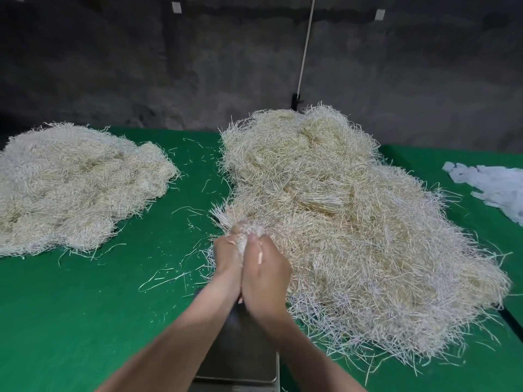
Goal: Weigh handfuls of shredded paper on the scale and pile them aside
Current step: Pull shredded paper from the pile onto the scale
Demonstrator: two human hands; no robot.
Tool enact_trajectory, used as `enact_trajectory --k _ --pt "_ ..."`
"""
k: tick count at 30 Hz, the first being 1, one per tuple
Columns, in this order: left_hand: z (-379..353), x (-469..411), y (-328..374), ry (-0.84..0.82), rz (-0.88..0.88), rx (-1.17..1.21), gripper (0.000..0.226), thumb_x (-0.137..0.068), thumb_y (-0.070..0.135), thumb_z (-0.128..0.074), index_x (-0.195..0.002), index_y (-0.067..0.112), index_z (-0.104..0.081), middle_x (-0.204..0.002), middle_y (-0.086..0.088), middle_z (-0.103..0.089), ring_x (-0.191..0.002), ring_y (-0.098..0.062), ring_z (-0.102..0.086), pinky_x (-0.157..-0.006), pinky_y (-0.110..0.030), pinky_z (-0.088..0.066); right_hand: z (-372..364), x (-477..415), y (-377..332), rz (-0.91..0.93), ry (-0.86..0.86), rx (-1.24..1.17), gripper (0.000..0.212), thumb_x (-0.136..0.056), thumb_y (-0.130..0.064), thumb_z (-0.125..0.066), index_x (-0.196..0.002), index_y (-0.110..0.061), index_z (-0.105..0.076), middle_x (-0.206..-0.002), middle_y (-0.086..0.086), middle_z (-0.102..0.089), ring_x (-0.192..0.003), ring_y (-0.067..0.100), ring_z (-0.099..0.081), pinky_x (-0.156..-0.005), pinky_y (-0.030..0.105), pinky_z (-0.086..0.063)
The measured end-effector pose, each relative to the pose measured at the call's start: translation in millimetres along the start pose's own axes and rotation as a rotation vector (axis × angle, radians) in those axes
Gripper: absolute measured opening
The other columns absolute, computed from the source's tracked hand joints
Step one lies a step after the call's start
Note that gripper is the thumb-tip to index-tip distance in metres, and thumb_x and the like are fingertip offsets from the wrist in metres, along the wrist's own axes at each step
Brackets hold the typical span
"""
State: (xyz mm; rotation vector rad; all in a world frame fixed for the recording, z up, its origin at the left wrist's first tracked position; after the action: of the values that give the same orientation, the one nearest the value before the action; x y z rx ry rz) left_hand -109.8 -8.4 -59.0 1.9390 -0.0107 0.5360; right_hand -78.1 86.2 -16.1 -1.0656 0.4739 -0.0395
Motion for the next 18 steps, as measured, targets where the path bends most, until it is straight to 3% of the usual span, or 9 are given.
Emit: enact_trajectory --k 2,4,6,7,9,11,14,16,18 --pt "-1.7 2.2 -14.5 -0.037 0.05 -0.126 0.033 -0.099 0.032 -0.047 -0.094 0.003 -0.062 -0.075 -0.007 -0.068 -0.067 -0.015 -0.067 -0.06 -0.022 -0.053 0.4 -8.5 13.2 -0.051 -0.077 -0.064 0.037 -0.101 -0.029 -0.036 -0.066 -0.023 -0.046 -0.057 -0.006 -0.044 -0.054 0.009 -0.04 -0.056 0.029 -0.032" --pt "-1.4 7.9 -23.4 -0.071 0.102 -0.268 0.059 -0.095 0.05 -0.045 -0.132 0.004 -0.048 -0.124 -0.015 -0.059 -0.113 -0.028 -0.058 -0.098 -0.041 -0.046 13.4 -19.2 22.0 -0.075 -0.116 -0.126 0.036 -0.101 -0.027 -0.038 -0.067 -0.016 -0.047 -0.059 -0.006 -0.043 -0.053 0.002 -0.034 -0.055 0.025 -0.029" --pt "1.9 2.3 -0.3 -0.078 -0.092 -0.418 0.053 -0.094 0.052 -0.045 -0.118 0.007 -0.056 -0.107 -0.004 -0.064 -0.093 -0.016 -0.061 -0.085 -0.03 -0.047 20.3 -26.8 30.4 -0.101 -0.174 -0.166 0.013 -0.098 -0.026 -0.044 -0.093 -0.018 -0.053 -0.086 -0.007 -0.054 -0.071 0.0 -0.046 -0.063 0.017 -0.035" --pt "-0.3 3.1 16.7 -0.105 -0.23 -0.504 0.039 -0.094 0.05 -0.045 -0.103 0.015 -0.06 -0.094 0.005 -0.063 -0.076 -0.007 -0.056 -0.069 -0.025 -0.042 22.8 -30.5 34.7 -0.15 -0.204 -0.249 0.017 -0.096 -0.028 -0.048 -0.112 -0.022 -0.05 -0.109 -0.009 -0.054 -0.089 0.002 -0.051 -0.071 0.014 -0.039" --pt "-9.3 3.2 32.8 -0.142 -0.402 -0.702 0.028 -0.094 0.047 -0.047 -0.101 0.022 -0.058 -0.102 0.012 -0.055 -0.075 0.002 -0.048 -0.068 -0.017 -0.037 13.3 -30.9 34.5 -0.265 -0.346 -0.472 0.051 -0.091 -0.05 -0.046 -0.138 -0.031 -0.036 -0.141 -0.012 -0.038 -0.123 0.012 -0.044 -0.084 0.024 -0.042" --pt "-19.6 1.5 33.0 -0.152 -0.463 -0.818 0.035 -0.091 0.051 -0.051 -0.102 0.017 -0.051 -0.099 0.011 -0.052 -0.076 0.006 -0.045 -0.058 -0.011 -0.037 -4.9 -19.8 22.0 -0.285 -0.533 -0.475 0.063 -0.08 -0.074 -0.034 -0.135 -0.044 -0.038 -0.142 -0.019 -0.032 -0.125 0.002 -0.038 -0.093 0.027 -0.038" --pt "-19.1 1.3 41.8 -0.152 -0.413 -0.509 0.064 -0.078 0.069 -0.043 -0.113 0.015 -0.05 -0.109 -0.003 -0.056 -0.1 -0.009 -0.054 -0.073 -0.019 -0.046 -5.6 -18.2 24.5 -0.296 -0.428 -0.388 0.029 -0.09 -0.062 -0.04 -0.107 -0.042 -0.052 -0.126 -0.014 -0.047 -0.087 -0.015 -0.055 -0.074 0.012 -0.05" --pt "-6.4 -4.2 32.2 -0.17 -0.238 -0.393 0.082 -0.075 0.076 -0.032 -0.13 0.017 -0.046 -0.13 -0.01 -0.053 -0.116 -0.02 -0.052 -0.094 -0.037 -0.044 4.8 -30.6 44.3 -0.457 -0.278 -0.507 0.039 -0.093 -0.051 -0.045 -0.12 -0.024 -0.054 -0.132 0.004 -0.054 -0.104 0.008 -0.062 -0.087 0.033 -0.055" --pt "-9.1 1.2 -1.1 -0.336 0.089 -0.277 0.081 -0.077 0.079 -0.03 -0.137 0.025 -0.044 -0.136 -0.008 -0.054 -0.123 -0.026 -0.052 -0.104 -0.051 -0.037 15.9 -43.6 52.6 -0.516 -0.184 -0.517 0.047 -0.094 -0.049 -0.043 -0.132 -0.021 -0.045 -0.141 0.006 -0.046 -0.125 0.022 -0.047 -0.105 0.044 -0.038"
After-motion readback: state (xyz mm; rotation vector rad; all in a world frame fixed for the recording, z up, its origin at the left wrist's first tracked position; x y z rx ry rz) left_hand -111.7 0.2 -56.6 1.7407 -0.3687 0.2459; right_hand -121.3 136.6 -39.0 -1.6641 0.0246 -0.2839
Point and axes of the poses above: each hand's wrist, its own x-axis away from the middle knuckle, its own z-axis out of the back of the hand, y = z × x, the point moved 9 cm from there along -x, towards the middle knuckle
